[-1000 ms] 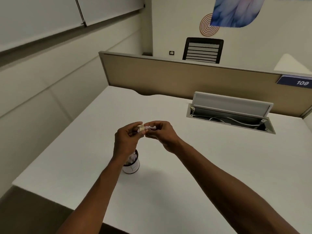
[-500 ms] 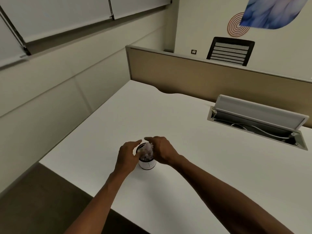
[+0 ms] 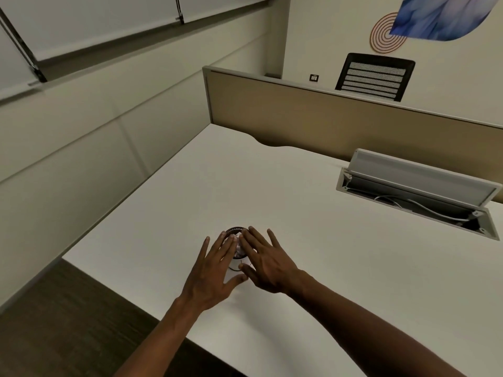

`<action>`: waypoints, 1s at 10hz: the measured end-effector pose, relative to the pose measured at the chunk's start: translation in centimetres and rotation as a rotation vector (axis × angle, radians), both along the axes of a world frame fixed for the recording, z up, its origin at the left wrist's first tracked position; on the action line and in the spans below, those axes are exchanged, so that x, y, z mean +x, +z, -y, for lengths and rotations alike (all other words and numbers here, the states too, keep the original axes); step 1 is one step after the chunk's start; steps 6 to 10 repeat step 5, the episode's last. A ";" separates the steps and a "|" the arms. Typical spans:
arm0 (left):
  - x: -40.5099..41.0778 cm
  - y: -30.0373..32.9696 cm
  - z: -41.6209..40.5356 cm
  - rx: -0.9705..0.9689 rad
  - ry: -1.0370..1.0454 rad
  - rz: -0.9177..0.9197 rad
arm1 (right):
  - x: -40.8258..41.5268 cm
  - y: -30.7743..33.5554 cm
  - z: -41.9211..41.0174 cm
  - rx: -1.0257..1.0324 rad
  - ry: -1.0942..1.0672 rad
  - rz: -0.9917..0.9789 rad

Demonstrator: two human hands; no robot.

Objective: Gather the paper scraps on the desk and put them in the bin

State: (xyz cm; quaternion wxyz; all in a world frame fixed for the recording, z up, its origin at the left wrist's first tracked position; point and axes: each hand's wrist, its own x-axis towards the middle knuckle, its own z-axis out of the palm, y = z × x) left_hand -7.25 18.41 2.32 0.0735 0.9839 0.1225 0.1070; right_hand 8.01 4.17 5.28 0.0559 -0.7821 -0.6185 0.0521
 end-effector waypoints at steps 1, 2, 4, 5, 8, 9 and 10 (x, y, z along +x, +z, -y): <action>0.1 0.1 -0.1 0.006 0.002 -0.033 | 0.0 0.2 -0.1 -0.026 0.006 -0.011; 0.3 0.3 -0.4 -0.031 0.007 -0.014 | 0.2 0.7 -0.4 -0.001 0.002 -0.026; 0.4 0.5 -0.4 -0.001 0.029 -0.057 | 0.2 0.7 -0.5 -0.064 0.020 0.015; 0.6 1.2 -0.2 -0.012 0.035 -0.054 | 0.2 1.2 -0.4 0.004 0.015 -0.007; 0.6 1.2 -0.2 -0.012 0.035 -0.054 | 0.2 1.2 -0.4 0.004 0.015 -0.007; 0.6 1.2 -0.2 -0.012 0.035 -0.054 | 0.2 1.2 -0.4 0.004 0.015 -0.007; 0.6 1.2 -0.2 -0.012 0.035 -0.054 | 0.2 1.2 -0.4 0.004 0.015 -0.007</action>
